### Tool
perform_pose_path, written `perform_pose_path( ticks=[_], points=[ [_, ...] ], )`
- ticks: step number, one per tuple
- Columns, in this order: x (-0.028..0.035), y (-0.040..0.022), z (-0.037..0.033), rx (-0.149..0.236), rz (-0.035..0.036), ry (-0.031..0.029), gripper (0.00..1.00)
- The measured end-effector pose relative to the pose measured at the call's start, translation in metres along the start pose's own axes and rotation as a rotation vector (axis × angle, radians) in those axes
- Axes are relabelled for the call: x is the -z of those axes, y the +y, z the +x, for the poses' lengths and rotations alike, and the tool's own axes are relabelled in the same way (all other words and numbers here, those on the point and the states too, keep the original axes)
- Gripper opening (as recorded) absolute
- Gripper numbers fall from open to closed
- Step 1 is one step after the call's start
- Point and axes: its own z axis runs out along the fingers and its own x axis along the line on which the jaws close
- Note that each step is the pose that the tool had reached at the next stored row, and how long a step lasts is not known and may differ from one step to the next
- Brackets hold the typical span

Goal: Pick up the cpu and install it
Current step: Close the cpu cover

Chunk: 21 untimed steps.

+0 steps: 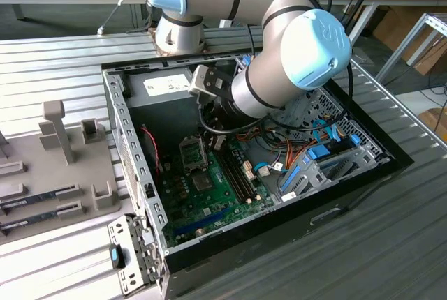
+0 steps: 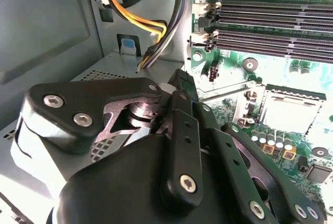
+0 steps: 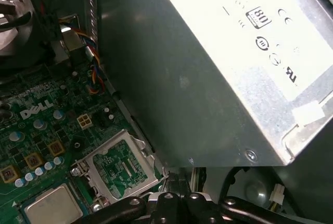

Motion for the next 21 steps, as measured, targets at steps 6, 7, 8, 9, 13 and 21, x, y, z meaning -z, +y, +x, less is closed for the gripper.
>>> perform_pose_path(
  ticks=[6, 7, 8, 9, 13, 21],
  points=[
    [0.0047, 0.0007, 0.0001, 0.0, -0.0007, -0.0016, 0.11],
    [0.0054, 0.0009, 0.0005, 0.0, -0.0012, -0.0025, 0.11],
    [0.0055, 0.0013, 0.0011, 0.001, -0.0016, -0.0037, 0.11],
    [0.0056, 0.0013, 0.0013, 0.001, -0.0019, -0.0041, 0.11],
    [0.0065, 0.0014, 0.0022, 0.002, -0.0051, -0.0094, 0.11],
    [0.0096, 0.0014, 0.003, 0.004, -0.0131, -0.0224, 0.11]
  ],
)
